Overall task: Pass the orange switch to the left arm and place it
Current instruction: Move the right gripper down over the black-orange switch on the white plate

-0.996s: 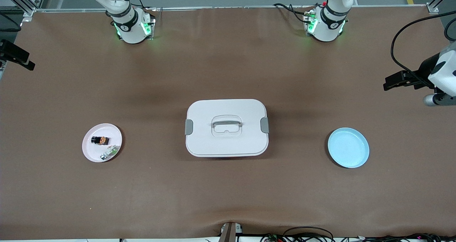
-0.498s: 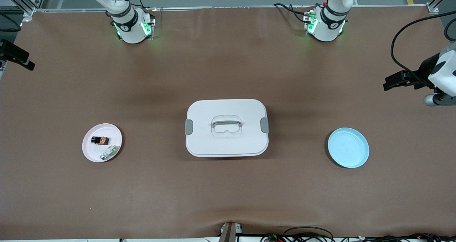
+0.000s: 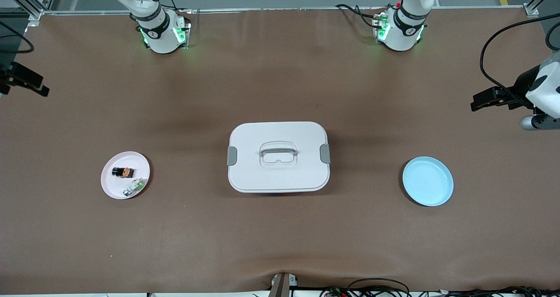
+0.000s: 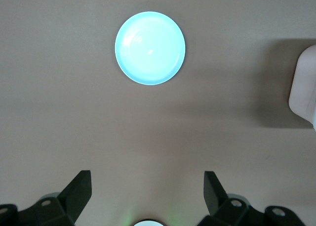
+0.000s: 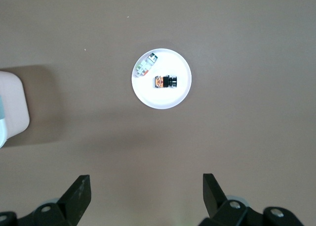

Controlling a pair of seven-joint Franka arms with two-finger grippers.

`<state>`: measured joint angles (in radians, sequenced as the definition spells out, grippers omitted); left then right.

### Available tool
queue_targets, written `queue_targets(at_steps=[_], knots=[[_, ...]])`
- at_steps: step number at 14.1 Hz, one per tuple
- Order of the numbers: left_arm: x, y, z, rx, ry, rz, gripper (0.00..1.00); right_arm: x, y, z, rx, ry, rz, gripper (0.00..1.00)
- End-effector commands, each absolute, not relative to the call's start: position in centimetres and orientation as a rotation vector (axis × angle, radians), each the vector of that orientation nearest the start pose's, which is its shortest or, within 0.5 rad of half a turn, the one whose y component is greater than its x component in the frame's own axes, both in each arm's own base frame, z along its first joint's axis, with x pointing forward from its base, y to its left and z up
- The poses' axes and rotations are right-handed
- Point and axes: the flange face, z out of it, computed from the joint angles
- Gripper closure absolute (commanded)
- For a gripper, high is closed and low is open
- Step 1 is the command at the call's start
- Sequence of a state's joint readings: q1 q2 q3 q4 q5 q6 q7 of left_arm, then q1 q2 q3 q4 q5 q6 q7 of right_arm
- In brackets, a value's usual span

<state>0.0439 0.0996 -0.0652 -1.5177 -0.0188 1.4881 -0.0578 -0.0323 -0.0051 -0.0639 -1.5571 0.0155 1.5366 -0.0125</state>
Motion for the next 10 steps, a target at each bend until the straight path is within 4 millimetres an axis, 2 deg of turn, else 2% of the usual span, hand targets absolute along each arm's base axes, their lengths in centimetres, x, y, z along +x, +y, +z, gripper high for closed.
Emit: queue_targets(at_steps=[1,2,3,6,10], knots=[[57.7,-1.1,59.0,-3.152,-0.023,0.211,0.0,55.2,-6.2,60.1,-3.12,0.174,0.013,0.0],[57.7,-1.1,59.0,-3.153,-0.026,0.209,0.0,55.6,-6.8,59.3,-3.118,0.191,0.022,0.0],[57.7,-1.0,59.0,-3.153,-0.028,0.209,0.0,55.8,-6.6,58.6,-3.118,0.186,0.037,0.0],[57.6,-1.1,59.1,-3.153,-0.023,0.206,0.0,57.4,-9.7,53.6,-3.1,0.267,0.147,0.0],[57.6,-1.1,59.1,-3.151,-0.023,0.206,0.0,58.9,-11.2,48.4,-3.097,0.296,0.292,0.0]])
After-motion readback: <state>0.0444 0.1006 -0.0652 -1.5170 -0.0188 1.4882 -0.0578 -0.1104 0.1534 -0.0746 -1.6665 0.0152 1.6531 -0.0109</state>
